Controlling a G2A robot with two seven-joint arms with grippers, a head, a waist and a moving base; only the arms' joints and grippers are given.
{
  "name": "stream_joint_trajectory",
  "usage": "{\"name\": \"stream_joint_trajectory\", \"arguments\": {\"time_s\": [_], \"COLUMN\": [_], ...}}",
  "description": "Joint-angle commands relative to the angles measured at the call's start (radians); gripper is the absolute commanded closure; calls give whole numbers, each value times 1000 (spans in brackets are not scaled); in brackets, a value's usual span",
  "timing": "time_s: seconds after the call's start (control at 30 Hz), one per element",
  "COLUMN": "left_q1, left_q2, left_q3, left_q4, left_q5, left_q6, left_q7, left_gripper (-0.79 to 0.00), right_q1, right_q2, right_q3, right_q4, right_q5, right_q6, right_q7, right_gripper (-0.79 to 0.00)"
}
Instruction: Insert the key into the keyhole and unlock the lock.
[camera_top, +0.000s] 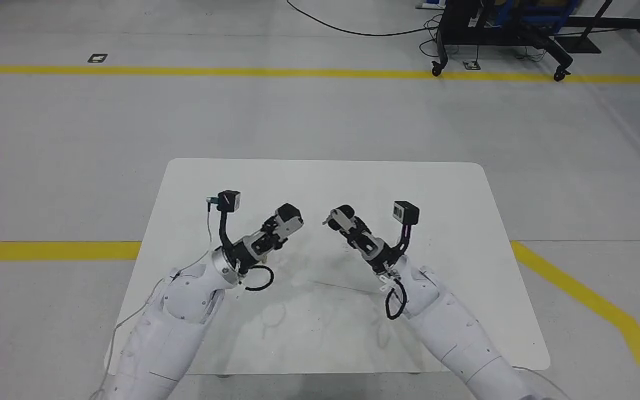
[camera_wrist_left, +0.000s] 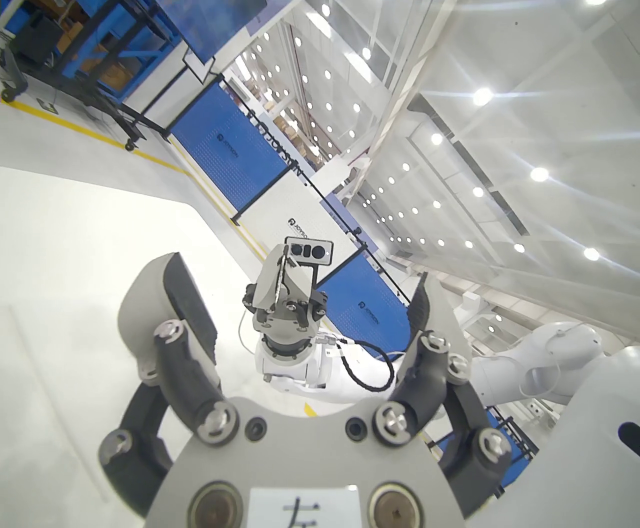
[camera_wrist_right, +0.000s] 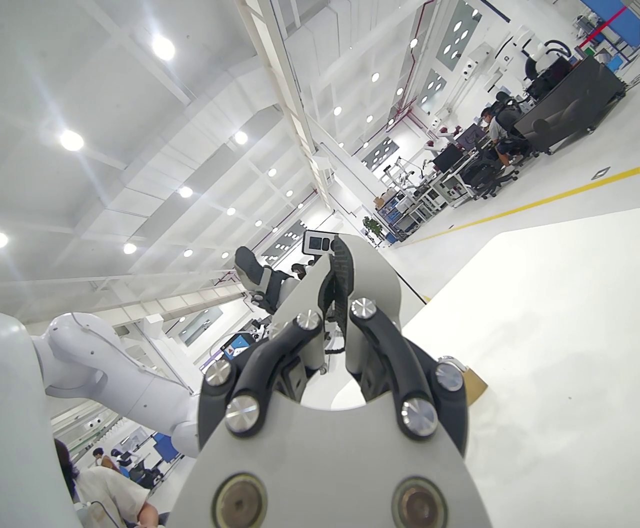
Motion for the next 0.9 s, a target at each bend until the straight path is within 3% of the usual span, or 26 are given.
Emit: {"name": "stream_joint_trajectory", "arguments": {"time_s": [0.0, 0.1, 0.4, 0.63, 0.87], "left_q1": [2, 0, -12, -17, -20], "left_q2": [0, 1, -1, -1, 0], "left_q3": [3, 13, 39, 47, 53], "left_q4": [-4, -9, -5, -4, -2], "left_q5": [9, 42, 85, 92, 97], "left_q6": [4, 9, 23, 35, 42], "left_q7": [-4, -12, -4, -6, -7], "left_gripper": [-483, -391, -351, -243, -197], "right_q1": [1, 3, 7, 5, 1], "right_q2": [-2, -6, -15, -19, -21], "right_q3": [-1, -3, -8, -5, -1], "right_q4": [1, 2, 13, 14, 12], "right_q5": [-4, -9, -8, -8, -6], "right_q6": [0, 0, 0, 0, 0], "right_q7": [-4, -5, -4, 0, 5], "right_gripper": [0, 0, 0, 0, 0]}}
